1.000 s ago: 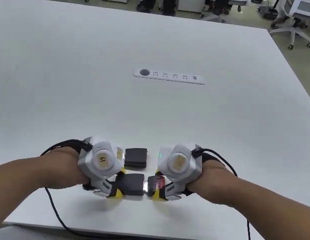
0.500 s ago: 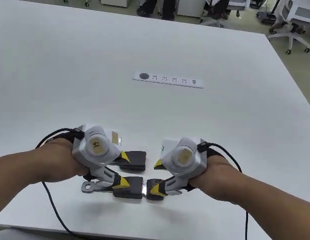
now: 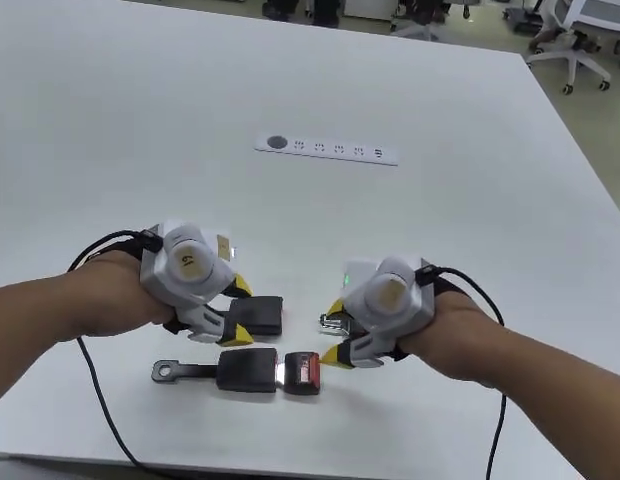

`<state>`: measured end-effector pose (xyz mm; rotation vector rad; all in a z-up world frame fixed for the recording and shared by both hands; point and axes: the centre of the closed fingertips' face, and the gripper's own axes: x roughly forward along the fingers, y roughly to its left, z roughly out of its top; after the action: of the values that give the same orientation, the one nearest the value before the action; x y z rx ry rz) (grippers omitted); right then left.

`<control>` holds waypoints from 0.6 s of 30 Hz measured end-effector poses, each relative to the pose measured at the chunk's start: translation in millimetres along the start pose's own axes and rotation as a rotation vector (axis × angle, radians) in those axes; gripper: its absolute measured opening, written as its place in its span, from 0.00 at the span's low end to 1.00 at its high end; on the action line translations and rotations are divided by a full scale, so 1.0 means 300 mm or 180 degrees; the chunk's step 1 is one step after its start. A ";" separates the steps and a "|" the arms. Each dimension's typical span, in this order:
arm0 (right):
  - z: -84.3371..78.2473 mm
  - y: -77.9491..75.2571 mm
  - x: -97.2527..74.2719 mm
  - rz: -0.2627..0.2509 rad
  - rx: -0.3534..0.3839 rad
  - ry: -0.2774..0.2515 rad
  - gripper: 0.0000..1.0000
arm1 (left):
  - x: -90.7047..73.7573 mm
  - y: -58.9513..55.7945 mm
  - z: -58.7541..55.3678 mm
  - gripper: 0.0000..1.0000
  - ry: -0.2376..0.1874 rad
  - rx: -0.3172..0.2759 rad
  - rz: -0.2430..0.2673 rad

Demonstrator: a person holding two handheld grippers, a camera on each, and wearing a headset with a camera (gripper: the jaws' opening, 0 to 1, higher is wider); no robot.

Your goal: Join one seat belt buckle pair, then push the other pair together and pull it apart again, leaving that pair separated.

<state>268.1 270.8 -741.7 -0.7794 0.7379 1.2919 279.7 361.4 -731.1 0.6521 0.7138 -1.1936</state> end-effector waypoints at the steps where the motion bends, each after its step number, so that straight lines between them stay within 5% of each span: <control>1: -0.005 -0.008 -0.004 -0.0010 0.0012 0.0003 0.32 | 0.001 0.005 0.000 0.38 0.0004 0.0005 0.0004; 11: -0.089 -0.092 -0.024 -0.0074 0.0027 0.0124 0.33 | 0.023 0.067 -0.032 0.40 0.0017 -0.0076 0.0023; 18: -0.136 -0.111 -0.025 -0.0062 0.0046 0.0187 0.33 | 0.037 0.052 -0.029 0.39 0.0050 -0.0026 -0.0054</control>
<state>298.3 229.2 -755.1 -0.8138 0.7839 1.2495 295.7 365.6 -743.9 0.6504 0.7382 -1.2019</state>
